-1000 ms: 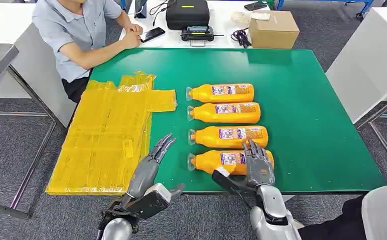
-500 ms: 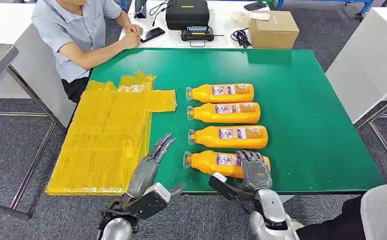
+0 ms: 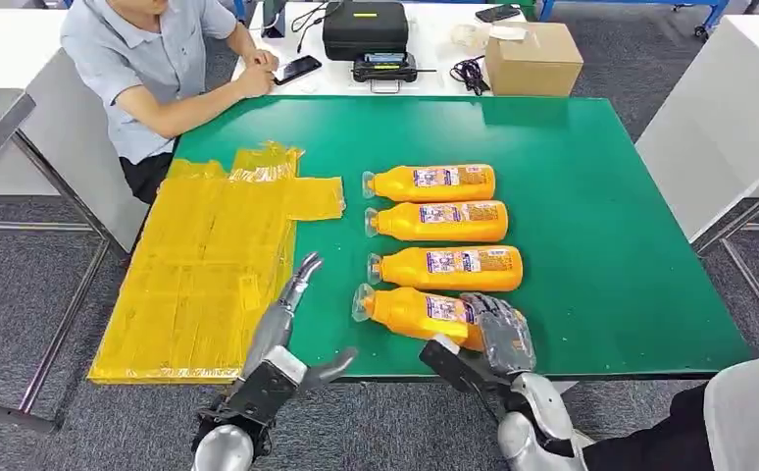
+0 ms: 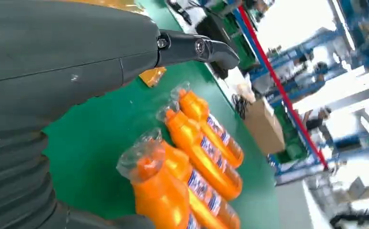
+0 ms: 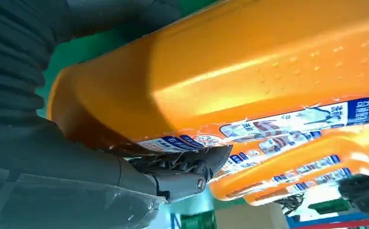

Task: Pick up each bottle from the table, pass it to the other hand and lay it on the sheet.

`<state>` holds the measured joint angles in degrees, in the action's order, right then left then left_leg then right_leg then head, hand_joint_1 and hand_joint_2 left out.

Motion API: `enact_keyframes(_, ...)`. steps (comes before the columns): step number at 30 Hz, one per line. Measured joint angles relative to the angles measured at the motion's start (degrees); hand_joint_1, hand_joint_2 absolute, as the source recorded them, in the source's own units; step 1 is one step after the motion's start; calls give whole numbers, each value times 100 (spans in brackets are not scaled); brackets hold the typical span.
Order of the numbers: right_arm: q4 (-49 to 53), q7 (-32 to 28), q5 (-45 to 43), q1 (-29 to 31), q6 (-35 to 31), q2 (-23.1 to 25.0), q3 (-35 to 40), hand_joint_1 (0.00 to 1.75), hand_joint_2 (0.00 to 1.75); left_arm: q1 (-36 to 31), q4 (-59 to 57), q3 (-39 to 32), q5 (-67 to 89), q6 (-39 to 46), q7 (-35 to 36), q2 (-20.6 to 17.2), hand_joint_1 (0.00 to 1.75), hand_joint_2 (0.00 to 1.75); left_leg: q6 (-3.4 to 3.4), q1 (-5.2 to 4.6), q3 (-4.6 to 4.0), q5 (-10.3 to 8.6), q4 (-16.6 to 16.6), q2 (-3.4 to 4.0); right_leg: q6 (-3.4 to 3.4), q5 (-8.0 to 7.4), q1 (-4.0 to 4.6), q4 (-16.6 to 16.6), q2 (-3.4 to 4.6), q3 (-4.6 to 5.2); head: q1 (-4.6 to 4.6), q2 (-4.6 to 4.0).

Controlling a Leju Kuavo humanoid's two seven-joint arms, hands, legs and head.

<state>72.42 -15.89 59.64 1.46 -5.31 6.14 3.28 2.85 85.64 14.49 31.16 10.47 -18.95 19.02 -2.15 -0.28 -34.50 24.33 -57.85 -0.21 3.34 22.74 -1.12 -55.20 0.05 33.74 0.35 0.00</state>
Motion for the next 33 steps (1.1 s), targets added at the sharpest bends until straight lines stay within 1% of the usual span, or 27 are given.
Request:
enact_keyframes(5,516,-39,-358,-256,146,149,-116,175,175,12,0,-35,-907,214,218,0,0,175,2,1,-10,-2,0,-1,-1,-1,0,-1,-1,4,-2,0)
enact_keyframes(9,699,-92,-463,-356,190,221,-240,175,175,25,-22,-94,-1840,201,389,0,0,175,1,-1,-21,-3,0,-5,0,-1,-2,-1,-1,12,2,0)
enact_keyframes(12,729,-321,-681,-350,199,256,-328,175,175,25,-199,-164,-2747,-128,605,0,0,175,1,-3,-26,-3,0,-5,0,-1,-4,-1,-1,15,0,0)
enact_keyframes(14,730,-554,-923,-322,201,284,-347,175,175,9,-406,-199,-3257,-539,738,0,0,175,1,-3,-32,-3,0,-6,0,-1,-4,-1,-1,20,0,0)
enact_keyframes(17,729,-739,-1165,-234,245,339,-365,175,175,-21,-735,-229,-3630,-954,776,2,0,175,1,-2,-33,-3,0,-6,0,-1,-3,-1,-1,23,0,0)
enact_keyframes(22,729,-833,-1320,-152,290,395,-376,173,175,-74,-1101,-232,-3734,-1150,789,0,0,175,1,-1,-35,-3,0,-8,0,-1,-2,-2,-1,24,0,0)
enact_keyframes(24,729,-857,-1376,-140,306,424,-363,175,175,-105,-1197,-223,-3654,-1226,806,2,0,175,1,-1,-36,-3,0,-8,0,-1,-2,-2,-1,24,0,0)
enact_keyframes(27,686,-868,-1396,-95,352,452,-253,175,175,-185,-1395,-173,-3537,-1299,789,2,0,175,1,-1,-37,-3,0,-7,0,-1,-2,-2,-1,25,0,0)
enact_keyframes(30,513,-870,-1405,-16,373,522,-55,175,175,-289,-1556,-112,-3173,-1135,496,2,0,175,1,-1,-37,-4,0,-7,0,-1,-2,-2,-1,27,-2,0)
enact_keyframes(33,345,-855,-1405,17,360,590,171,175,175,-401,-1617,-28,-2818,-852,435,2,0,175,1,0,-37,-5,0,-10,0,-1,-2,-2,-2,26,0,0)
